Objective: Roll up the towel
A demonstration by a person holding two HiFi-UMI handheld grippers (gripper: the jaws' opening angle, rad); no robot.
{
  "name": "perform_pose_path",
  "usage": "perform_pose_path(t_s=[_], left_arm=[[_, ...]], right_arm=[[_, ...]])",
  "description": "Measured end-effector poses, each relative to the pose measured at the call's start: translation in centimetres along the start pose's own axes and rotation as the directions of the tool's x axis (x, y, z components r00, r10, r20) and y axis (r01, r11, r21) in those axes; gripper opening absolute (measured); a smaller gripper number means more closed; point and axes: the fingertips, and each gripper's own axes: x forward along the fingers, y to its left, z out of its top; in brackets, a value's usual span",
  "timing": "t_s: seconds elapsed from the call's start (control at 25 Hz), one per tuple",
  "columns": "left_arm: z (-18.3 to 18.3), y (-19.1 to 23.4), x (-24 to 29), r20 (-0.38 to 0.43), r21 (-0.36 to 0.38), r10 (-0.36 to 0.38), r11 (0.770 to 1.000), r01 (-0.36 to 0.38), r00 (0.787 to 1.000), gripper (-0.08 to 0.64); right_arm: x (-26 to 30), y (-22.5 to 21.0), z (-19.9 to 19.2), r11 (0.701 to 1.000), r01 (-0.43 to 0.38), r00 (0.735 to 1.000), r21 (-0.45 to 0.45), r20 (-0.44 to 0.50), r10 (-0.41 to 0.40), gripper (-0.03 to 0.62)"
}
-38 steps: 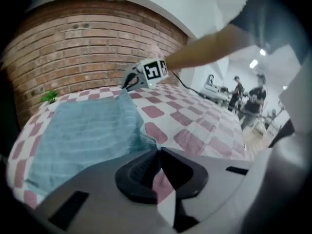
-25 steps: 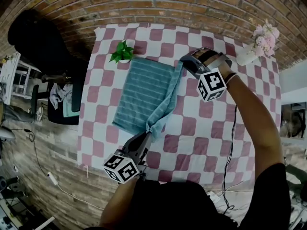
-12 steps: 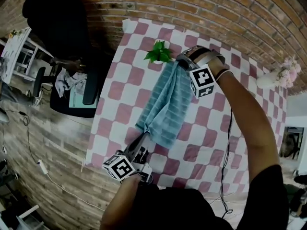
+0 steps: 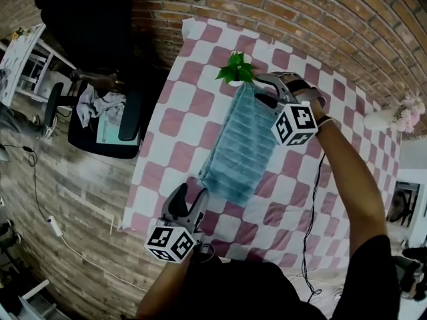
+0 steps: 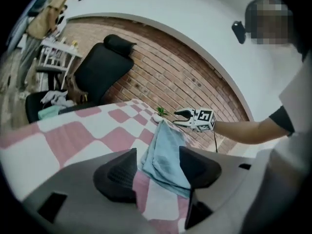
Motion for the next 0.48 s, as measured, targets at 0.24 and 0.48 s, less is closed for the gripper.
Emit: perform_pose_path(t_s=[0.24,0.48], left_arm=[[-0.4,-2.1,0.4,-0.206,0.555,-0.09,0.809,0.192,0.974,0.271],[-2.5,-3.5,0.9,-0.496,0.815,-0.06,0.311,0.489,0.866,0.276]], right_arm=[[-9.7,5.8,4.1,0.926,-0.024,0.991,0.377,0.13,-0.027,0.193],[-15.2,16.2,10.3,0.8,-0.177,0.974,0.573,0.22,0.058,0.218]])
